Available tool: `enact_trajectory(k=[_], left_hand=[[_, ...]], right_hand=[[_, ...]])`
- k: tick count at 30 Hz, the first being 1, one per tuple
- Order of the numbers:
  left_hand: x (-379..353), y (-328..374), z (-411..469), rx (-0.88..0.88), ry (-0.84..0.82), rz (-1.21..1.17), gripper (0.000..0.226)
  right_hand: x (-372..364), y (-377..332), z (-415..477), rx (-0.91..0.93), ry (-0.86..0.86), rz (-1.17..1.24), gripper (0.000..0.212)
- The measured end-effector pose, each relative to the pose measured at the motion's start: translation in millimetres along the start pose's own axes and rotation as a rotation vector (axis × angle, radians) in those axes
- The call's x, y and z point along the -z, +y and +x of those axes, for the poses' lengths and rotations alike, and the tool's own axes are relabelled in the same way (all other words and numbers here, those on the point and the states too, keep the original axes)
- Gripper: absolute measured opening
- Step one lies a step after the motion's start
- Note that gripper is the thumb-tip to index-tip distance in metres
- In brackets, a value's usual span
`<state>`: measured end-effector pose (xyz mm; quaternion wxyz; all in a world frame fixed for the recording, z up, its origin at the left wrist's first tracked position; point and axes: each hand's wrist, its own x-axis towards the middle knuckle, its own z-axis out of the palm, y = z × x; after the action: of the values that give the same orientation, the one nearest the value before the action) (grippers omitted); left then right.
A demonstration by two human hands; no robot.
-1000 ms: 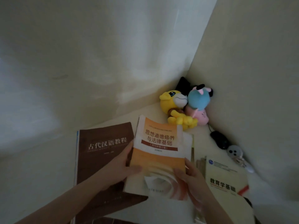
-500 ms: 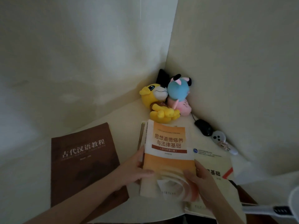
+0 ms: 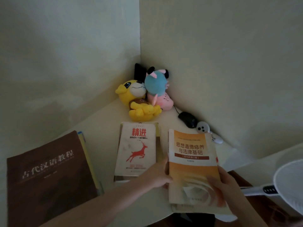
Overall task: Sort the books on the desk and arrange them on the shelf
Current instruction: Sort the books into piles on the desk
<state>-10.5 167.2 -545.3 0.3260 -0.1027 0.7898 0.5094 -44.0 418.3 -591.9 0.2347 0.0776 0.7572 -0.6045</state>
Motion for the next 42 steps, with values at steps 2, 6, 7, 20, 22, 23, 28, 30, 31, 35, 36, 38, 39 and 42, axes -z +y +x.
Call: enact_trajectory(k=[2,6,7,20,22,23,28,30,31,35,36,38,39,42], left_hand=[[-12.8,8.1,8.8,-0.014,-0.018,-0.002,0.082],[-36.0,13.2,25.8,-0.014,-0.034,-0.049,0.080],[-40.5,12.2,28.8,-0.005,-0.028,-0.048,0.081],[-49.7,-4.4,36.0,-0.001,0.033,-0.081,0.084],[-52.1,-7.6,35.2,-0.027,0.067,-0.014,0.080],[-53.7,-8.7,33.5,-0.041,0.081,0.023,0.075],[-63.0,-9.6,32.1,0.023,0.186,0.411,0.063],[-65.5,-7.7,34.9,0.089,0.155,0.418,0.069],[-65.3,-5.2,35.3,0.125,0.115,0.350,0.072],[-58.1,-2.7,41.1,0.234,-0.028,-0.058,0.047],[-55.5,-2.7,43.5,0.258,-0.018,-0.138,0.040],[-52.0,-2.9,49.7,0.324,0.036,-0.242,0.064],[-51.5,-2.2,54.1,0.354,0.050,-0.249,0.077],[-52.4,5.6,63.0,0.401,0.081,-0.324,0.084]], right_hand=[[13.3,10.7,4.0,-0.034,0.018,-0.032,0.037],[32.0,24.9,7.2,-0.070,0.081,-0.051,0.030],[34.4,25.5,7.2,-0.072,0.096,-0.058,0.031],[40.2,24.5,14.2,-0.124,0.120,-0.306,0.036],[35.6,19.5,11.2,-0.122,0.140,-0.366,0.041],[35.0,20.4,11.0,-0.119,0.162,-0.434,0.050],[36.0,29.9,12.6,-0.193,0.056,-0.485,0.053],[33.6,22.6,10.0,-0.239,0.030,-0.382,0.047],[32.4,17.9,9.7,-0.265,0.016,-0.328,0.040],[28.7,10.9,17.2,-0.369,0.027,-0.182,0.069],[26.4,9.7,19.7,-0.364,0.023,-0.166,0.080],[21.1,10.3,30.0,-0.394,0.018,-0.146,0.091],[18.5,8.7,34.2,-0.407,0.003,-0.134,0.088],[19.7,4.5,47.3,-0.438,-0.056,-0.087,0.074]])
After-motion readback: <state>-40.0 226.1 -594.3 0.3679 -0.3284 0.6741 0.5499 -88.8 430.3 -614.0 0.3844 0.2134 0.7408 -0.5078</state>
